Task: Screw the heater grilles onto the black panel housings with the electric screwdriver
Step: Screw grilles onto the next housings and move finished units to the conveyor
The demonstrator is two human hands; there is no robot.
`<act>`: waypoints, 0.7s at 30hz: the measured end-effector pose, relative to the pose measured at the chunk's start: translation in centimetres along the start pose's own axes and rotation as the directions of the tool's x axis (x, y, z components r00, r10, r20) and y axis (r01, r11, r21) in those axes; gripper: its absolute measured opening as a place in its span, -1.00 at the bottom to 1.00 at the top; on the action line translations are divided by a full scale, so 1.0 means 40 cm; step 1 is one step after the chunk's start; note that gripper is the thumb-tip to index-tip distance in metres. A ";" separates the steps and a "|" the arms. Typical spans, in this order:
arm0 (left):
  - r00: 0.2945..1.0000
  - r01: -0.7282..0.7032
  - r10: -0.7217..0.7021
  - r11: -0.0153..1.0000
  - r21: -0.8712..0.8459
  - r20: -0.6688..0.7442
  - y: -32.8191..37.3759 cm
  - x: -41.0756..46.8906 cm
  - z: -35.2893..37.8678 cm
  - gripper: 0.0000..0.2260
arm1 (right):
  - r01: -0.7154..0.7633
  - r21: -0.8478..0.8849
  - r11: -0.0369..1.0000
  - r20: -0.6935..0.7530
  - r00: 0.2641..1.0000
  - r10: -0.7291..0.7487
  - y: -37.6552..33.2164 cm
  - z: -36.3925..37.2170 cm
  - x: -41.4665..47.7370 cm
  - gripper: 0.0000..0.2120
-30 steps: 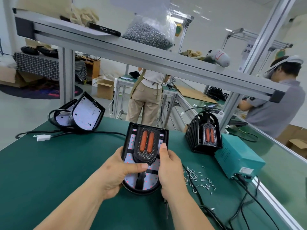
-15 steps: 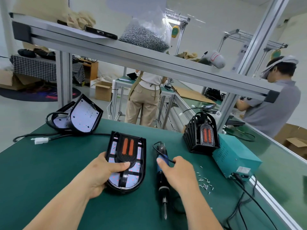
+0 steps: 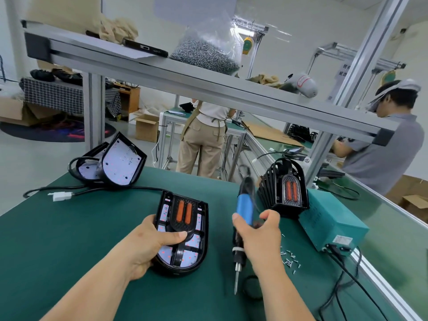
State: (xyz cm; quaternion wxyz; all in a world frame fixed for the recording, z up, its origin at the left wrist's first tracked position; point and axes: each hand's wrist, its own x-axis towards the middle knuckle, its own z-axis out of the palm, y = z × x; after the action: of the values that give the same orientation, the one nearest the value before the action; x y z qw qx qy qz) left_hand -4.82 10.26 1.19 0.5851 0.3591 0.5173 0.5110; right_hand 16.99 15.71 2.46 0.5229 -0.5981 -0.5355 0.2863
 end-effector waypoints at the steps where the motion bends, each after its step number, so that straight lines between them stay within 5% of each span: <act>1: 1.000 -0.001 0.001 1.000 -0.005 -0.003 0.001 -0.002 0.003 -0.37 | -0.038 0.193 0.980 -0.037 0.998 0.046 -0.009 -0.003 0.005 -0.60; 3: 1.000 -0.003 0.002 1.000 -0.028 -0.006 0.002 -0.007 0.010 -0.32 | -0.123 0.535 0.836 -0.035 0.985 0.167 -0.029 -0.011 0.009 -0.78; 5: 1.000 -0.005 0.006 0.998 -0.055 0.005 0.000 -0.014 0.021 -0.29 | -0.209 0.675 0.707 0.034 0.967 0.253 -0.041 -0.025 0.014 -0.91; 7: 1.000 -0.001 0.002 0.998 -0.056 0.021 -0.003 -0.021 0.030 -0.23 | -0.292 0.758 0.583 0.106 0.937 0.332 -0.040 -0.041 0.022 -0.84; 17: 0.992 0.121 -0.124 0.981 0.154 0.012 0.008 -0.054 0.068 -0.05 | -0.248 0.913 0.324 0.169 0.952 0.255 -0.034 -0.150 0.057 -0.67; 21: 0.990 0.142 -0.134 0.959 0.246 -0.052 0.013 -0.072 0.070 0.08 | -0.321 0.912 0.254 0.257 0.932 0.254 -0.018 -0.186 0.049 -0.92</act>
State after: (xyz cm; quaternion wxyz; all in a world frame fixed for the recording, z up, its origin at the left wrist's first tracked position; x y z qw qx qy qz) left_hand -2.03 7.88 2.94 0.5605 0.3839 0.6112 0.4061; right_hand 23.97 15.09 5.70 0.6952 -0.2574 -0.1633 0.6510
